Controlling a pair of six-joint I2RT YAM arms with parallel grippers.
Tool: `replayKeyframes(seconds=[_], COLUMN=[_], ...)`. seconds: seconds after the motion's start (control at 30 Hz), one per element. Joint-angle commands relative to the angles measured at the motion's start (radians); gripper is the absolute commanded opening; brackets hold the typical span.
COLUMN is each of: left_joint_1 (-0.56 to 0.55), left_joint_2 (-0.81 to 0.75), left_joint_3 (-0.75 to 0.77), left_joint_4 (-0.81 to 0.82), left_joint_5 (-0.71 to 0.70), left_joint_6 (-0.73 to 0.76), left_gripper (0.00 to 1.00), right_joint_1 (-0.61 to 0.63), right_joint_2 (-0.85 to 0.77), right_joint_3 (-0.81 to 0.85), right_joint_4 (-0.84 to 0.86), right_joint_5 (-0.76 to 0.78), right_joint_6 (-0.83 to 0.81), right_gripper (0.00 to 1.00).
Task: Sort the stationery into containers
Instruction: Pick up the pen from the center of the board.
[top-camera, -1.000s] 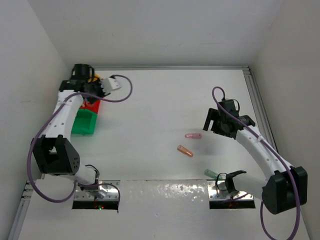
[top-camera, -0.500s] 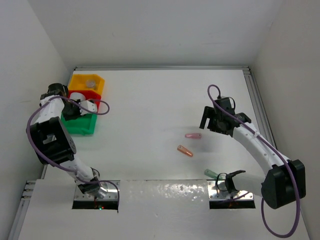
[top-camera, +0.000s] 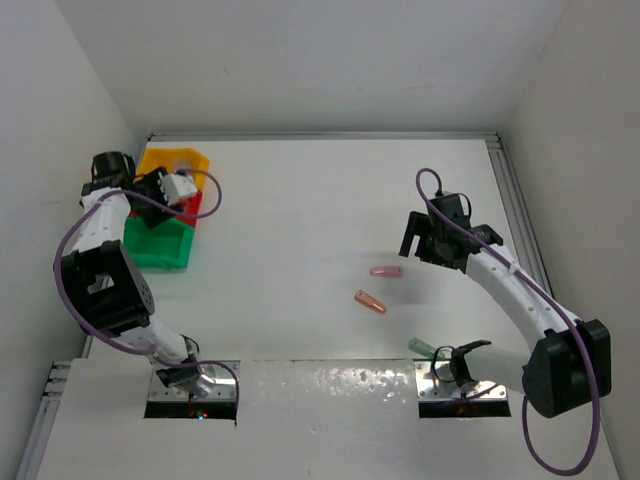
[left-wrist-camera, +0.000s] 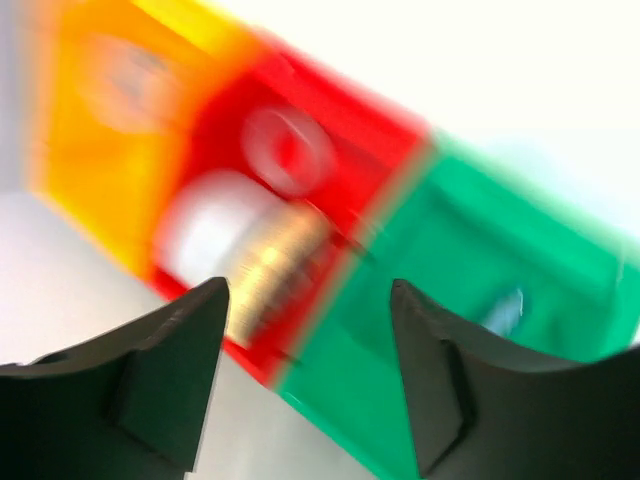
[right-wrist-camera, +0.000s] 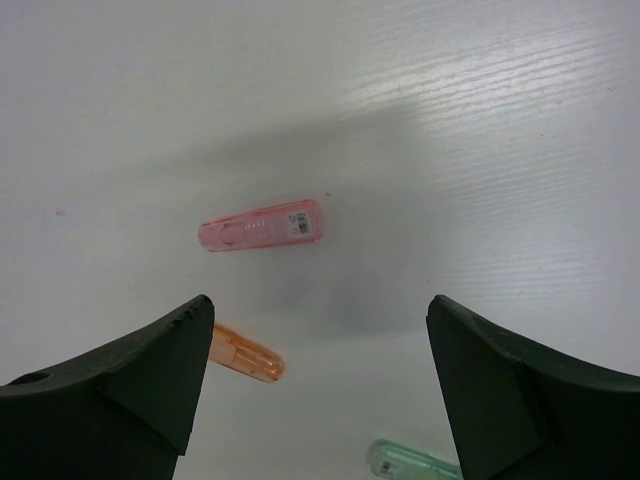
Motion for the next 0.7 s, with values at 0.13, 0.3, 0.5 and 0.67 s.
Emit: replayKeyframes(seconds=[0.13, 0.3, 0.5, 0.67], left_joint_1=[-0.360, -0.861, -1.202, -1.316], left_joint_2=[-0.112, -0.033, 0.185, 0.263], left_joint_3=[0.196, 0.113, 0.166, 0.143], left_joint_4=[-0.096, 0.016, 0.101, 0.266], left_joint_5=[0.359, 0.087, -0.034, -0.053], left_joint_6=[-0.433, -0.672, -0.690, -0.764], left_gripper=[0.55, 0.55, 0.62, 0.66], right_joint_1=[-0.008, -0.054, -0.091, -0.120], right_joint_2=[-0.010, -0.027, -0.075, -0.151], right_joint_3=[0.010, -0.004, -0.009, -0.032], right_joint_4=[0.019, 0.017, -0.033, -0.070], right_joint_5=[-0.016, -0.046, -0.027, -0.010], right_joint_6=[0.019, 0.036, 0.042, 0.044], right_gripper=[0.85, 0.87, 0.89, 0.89])
